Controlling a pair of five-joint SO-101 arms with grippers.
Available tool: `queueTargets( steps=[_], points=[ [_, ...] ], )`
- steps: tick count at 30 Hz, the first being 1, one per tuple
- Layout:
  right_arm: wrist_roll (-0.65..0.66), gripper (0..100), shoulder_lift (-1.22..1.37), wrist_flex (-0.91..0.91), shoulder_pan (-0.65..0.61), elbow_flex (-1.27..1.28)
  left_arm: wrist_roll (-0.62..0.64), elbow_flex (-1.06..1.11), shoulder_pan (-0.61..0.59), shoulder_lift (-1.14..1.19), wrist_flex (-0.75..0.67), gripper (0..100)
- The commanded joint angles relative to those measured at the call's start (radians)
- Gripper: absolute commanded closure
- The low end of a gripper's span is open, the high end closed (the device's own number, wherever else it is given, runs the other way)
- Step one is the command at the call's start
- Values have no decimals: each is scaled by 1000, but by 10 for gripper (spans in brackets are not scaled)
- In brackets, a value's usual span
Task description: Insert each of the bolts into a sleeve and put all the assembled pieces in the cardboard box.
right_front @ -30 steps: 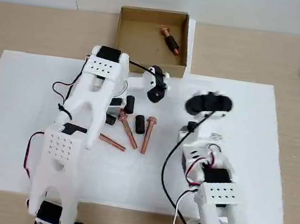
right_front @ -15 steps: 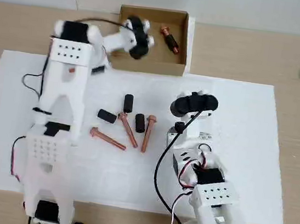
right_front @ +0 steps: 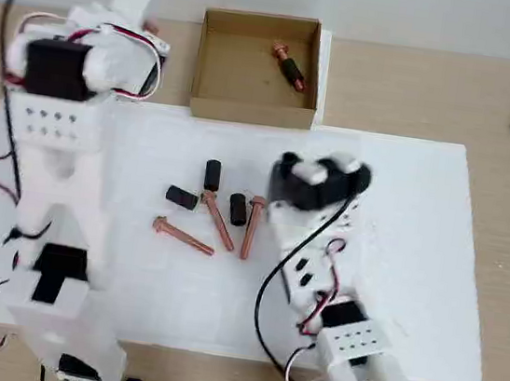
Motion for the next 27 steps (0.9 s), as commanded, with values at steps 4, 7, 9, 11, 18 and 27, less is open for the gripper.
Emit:
queueTargets(
  steps=[4,7,9,11,18,27],
  points=[
    [9,994,-22,-194,-41,32,103,90,123,-167,9,994],
    [91,994,-24,-226,-41,31,178,162,190,-207,-35,994],
    [192,994,-21,-260,-41,32,250,191,224,-233,-100,994],
    [270,994,-21,-303,-41,35,302,216,259,-265,-176,994],
    [334,994,-27,-394,-30,34,397,328,390,-358,-272,994],
    [328,994,-21,-469,-13,41,416,360,348,-529,-371,994]
  ],
)
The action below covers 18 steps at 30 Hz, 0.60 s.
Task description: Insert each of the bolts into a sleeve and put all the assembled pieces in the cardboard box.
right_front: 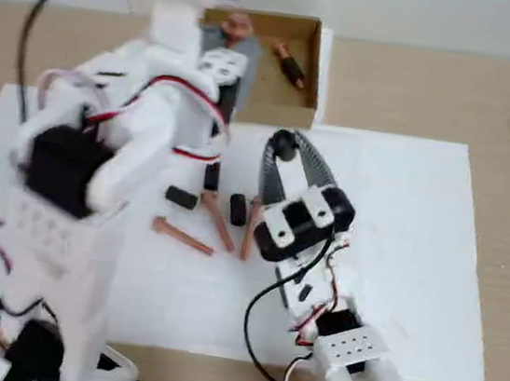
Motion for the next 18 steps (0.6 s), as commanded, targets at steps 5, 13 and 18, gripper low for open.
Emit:
queueTargets(
  steps=[5,13,18],
  points=[
    [2,994,-22,-25,8,-6,-2,-2,-6,-114,75,994],
    [2,994,-22,-24,7,-6,0,-5,-6,-157,152,994],
    [2,994,-28,-24,7,18,-25,68,-8,-325,183,994]
  ],
)
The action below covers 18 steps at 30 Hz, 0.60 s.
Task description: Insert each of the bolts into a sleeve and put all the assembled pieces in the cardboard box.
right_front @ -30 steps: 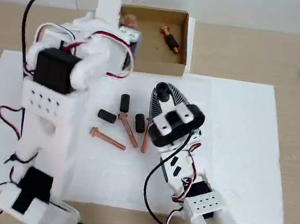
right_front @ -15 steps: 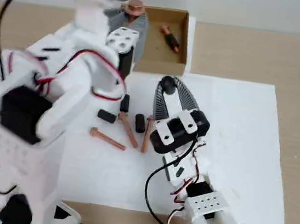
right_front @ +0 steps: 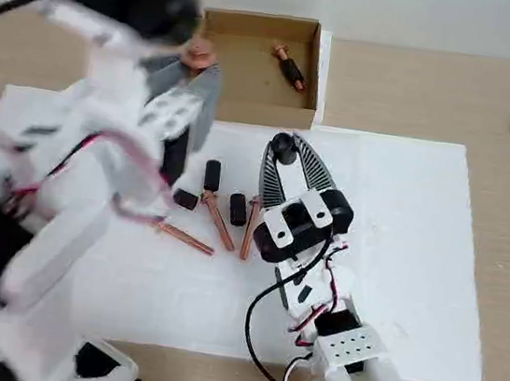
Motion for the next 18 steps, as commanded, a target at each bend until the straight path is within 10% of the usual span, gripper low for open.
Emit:
queueTargets(
  steps=[1,18],
  points=[
    [2,994,-28,-18,5,2,-44,76,-8,-143,8,994],
    [34,994,-263,-7,12,104,-103,1142,-175,-847,-460,994]
  ],
)
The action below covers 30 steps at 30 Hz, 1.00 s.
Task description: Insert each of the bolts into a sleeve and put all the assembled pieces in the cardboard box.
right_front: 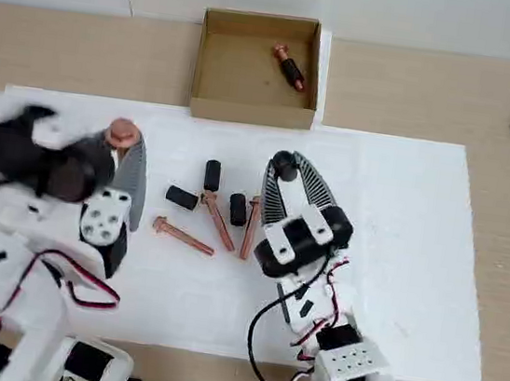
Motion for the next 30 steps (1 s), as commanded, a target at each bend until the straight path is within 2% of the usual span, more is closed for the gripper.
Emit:
queueTargets(
  steps=[1,5,9,13,20,25,30],
  points=[
    [68,994,-189,22,12,-5,-2,183,-6,-112,-133,994],
    [195,994,-427,252,12,-3,-2,331,-6,-212,-267,994],
    [206,994,-662,556,12,17,-2,378,-6,-235,-330,994],
    [183,994,-855,734,7,54,5,366,0,-178,-396,994],
    [-35,994,-875,762,-15,52,5,223,187,-12,-560,994],
    [-204,994,-871,771,-12,52,6,67,308,163,-571,994],
    [-230,994,-866,771,-15,52,6,-79,456,341,-571,994]
  ],
)
